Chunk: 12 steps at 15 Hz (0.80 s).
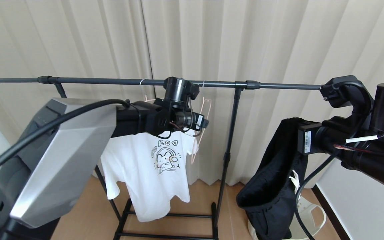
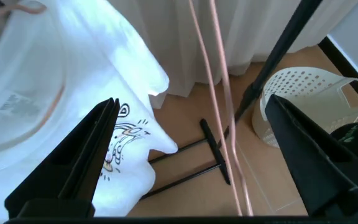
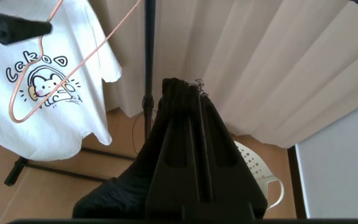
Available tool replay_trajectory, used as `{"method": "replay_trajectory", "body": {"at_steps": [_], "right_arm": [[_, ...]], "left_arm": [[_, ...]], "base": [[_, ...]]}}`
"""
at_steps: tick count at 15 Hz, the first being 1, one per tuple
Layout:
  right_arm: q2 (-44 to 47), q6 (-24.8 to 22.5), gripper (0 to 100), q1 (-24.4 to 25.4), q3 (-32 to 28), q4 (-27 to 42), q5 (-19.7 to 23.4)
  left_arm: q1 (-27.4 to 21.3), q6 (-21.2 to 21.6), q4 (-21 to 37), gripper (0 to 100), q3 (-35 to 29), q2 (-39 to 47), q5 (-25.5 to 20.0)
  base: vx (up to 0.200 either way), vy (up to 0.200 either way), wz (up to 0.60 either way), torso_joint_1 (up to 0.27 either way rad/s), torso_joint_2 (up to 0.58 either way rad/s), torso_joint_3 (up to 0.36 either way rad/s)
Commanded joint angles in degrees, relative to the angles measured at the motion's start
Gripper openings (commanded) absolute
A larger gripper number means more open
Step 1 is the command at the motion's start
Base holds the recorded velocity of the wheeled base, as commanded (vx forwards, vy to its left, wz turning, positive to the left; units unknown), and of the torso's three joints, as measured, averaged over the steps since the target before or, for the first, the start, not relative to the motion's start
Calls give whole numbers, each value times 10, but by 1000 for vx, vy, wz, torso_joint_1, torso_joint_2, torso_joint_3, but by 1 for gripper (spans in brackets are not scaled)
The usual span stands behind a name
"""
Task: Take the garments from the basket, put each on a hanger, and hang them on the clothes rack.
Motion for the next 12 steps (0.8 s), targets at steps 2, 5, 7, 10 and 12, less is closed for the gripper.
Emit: {"method": "replay_trajectory", "body": {"at_steps": [2, 5, 7, 10, 12], "right_arm": [[2, 0, 0, 0, 1, 0, -1], [1, 0, 0, 0, 1, 0, 0], [1, 0, 0, 0, 1, 0, -1], [2, 0, 0, 0, 1, 0, 0], [2, 0, 0, 0, 1, 0, 0]], "left_arm": [[-9, 2, -11, 100, -7, 41, 1], [-11, 1, -16, 100, -7, 57, 5], [-11, 1, -27, 100, -7, 67, 6], [-11, 0, -35, 0, -7, 74, 8], [-11, 0, -35, 0, -7, 73, 8]], "base": [[0, 0, 0, 0, 0, 0], [0, 0, 0, 0, 0, 0], [0, 0, 0, 0, 0, 0], [0, 0, 0, 0, 0, 0], [0, 0, 0, 0, 0, 0]]}}
